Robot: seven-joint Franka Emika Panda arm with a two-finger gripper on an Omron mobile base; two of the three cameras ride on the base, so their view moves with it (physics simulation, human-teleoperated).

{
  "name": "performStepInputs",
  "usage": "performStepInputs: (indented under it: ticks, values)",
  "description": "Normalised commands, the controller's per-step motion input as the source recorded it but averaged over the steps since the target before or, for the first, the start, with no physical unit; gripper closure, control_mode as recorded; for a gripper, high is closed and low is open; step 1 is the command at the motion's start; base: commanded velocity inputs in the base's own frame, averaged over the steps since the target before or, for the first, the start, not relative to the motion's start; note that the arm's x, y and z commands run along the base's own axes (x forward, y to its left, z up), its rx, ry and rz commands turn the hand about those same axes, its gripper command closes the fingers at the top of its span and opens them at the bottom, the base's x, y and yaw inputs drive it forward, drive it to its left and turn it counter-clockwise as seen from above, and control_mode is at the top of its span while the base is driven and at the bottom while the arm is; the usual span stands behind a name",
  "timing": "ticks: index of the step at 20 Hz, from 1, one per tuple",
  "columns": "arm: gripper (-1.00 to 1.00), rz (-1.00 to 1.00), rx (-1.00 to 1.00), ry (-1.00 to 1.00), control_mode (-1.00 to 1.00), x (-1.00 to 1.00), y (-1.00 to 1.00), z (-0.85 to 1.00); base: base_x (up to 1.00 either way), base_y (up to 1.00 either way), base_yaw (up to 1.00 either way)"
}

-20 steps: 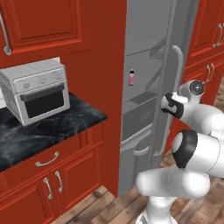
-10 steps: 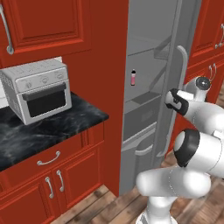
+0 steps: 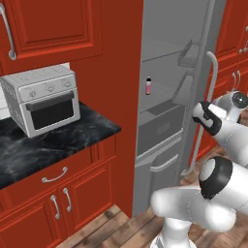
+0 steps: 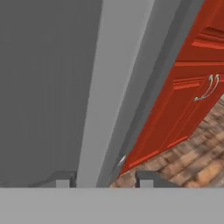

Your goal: Open the fridge, grab two sodas, and place both sodas inside the bowl with ice on the dining counter.

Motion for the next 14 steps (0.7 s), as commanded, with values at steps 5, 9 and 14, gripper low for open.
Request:
performStepInputs:
  ticks: [5, 9, 14]
  values:
    - [-1.00, 0.00, 0.01, -0.09, -1.00, -0.88, -0.02, 0.35, 0.00, 0.00, 0.00]
    - [-1.00, 0.00, 0.01, -0.04, -1.00, -0.83, 0.01, 0.63, 0.00, 0.00, 0.00]
    - [-1.00, 0.00, 0.00, 0.00, -1.00, -0.58, 0.26, 0.89, 0.00, 0.00, 0.00]
